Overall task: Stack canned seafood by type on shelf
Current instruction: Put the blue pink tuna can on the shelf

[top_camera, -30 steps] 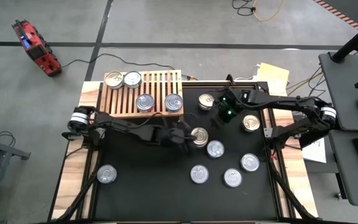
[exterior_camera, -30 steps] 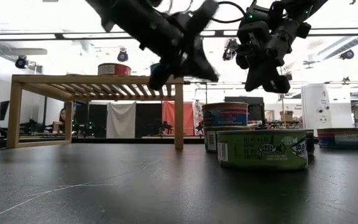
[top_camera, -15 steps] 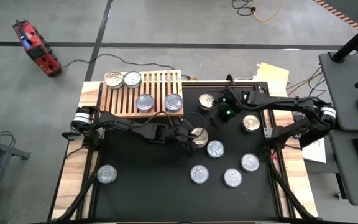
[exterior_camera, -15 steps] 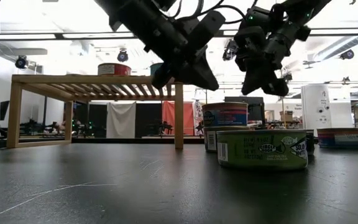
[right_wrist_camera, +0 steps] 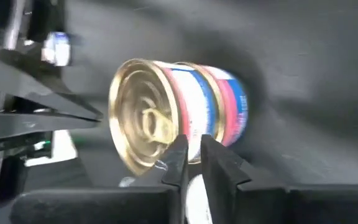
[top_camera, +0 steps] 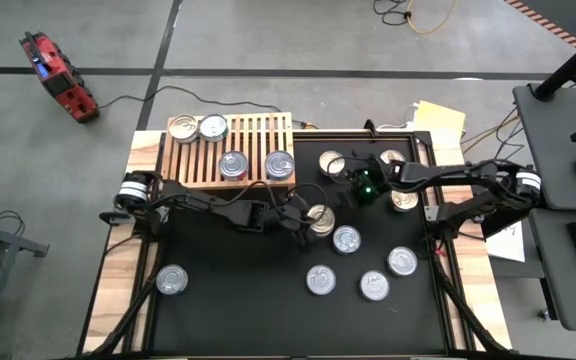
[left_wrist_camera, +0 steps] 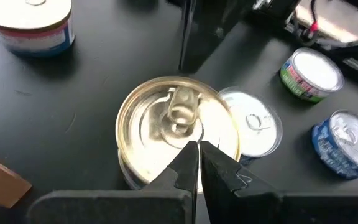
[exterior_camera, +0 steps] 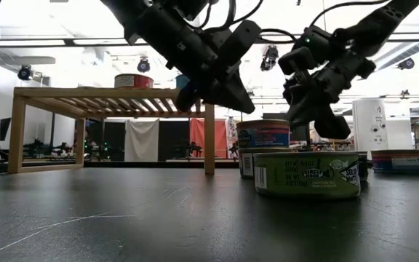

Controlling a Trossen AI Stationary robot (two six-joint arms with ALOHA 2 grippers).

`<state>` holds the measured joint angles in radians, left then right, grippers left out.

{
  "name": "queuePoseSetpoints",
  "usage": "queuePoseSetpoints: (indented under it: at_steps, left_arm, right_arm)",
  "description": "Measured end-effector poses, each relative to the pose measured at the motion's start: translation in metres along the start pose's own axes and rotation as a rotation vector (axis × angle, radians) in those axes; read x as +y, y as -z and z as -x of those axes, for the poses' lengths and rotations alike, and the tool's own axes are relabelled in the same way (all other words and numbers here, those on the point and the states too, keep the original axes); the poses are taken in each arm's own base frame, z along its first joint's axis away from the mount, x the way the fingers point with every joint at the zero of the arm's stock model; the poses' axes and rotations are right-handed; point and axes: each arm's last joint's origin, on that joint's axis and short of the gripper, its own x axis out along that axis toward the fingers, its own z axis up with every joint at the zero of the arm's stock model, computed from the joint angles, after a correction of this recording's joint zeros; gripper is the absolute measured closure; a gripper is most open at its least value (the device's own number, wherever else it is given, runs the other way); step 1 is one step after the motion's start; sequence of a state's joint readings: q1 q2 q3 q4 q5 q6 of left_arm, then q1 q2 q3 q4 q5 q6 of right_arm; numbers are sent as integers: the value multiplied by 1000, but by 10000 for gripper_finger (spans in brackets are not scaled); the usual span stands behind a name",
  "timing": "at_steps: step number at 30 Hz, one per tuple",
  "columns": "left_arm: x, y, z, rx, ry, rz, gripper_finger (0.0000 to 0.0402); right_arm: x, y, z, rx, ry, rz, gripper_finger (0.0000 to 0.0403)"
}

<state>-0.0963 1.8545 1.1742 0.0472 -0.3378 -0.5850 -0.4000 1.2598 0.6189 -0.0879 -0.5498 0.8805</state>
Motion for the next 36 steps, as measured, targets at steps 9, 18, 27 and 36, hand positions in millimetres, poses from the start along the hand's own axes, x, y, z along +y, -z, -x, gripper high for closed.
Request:
queuePoseSetpoints:
  at_steps: [9,18,27,36]
  left_arm:
    - [2,5,-1,-6,13,12,401]
    - [3,5,-1,-1,10,10,401]
    - [4,6,-1,1,9,9,401]
    - [3,7,-1,1,10,-13,401]
  right_arm:
    - [-2,1,-1,-19,-16,6,264]
    - [-3,0,-1,-38,-1,29,188]
    - [-3,-1,-1,-54,6,69,168]
    - [0,-3,-1,-89,-15,96,156]
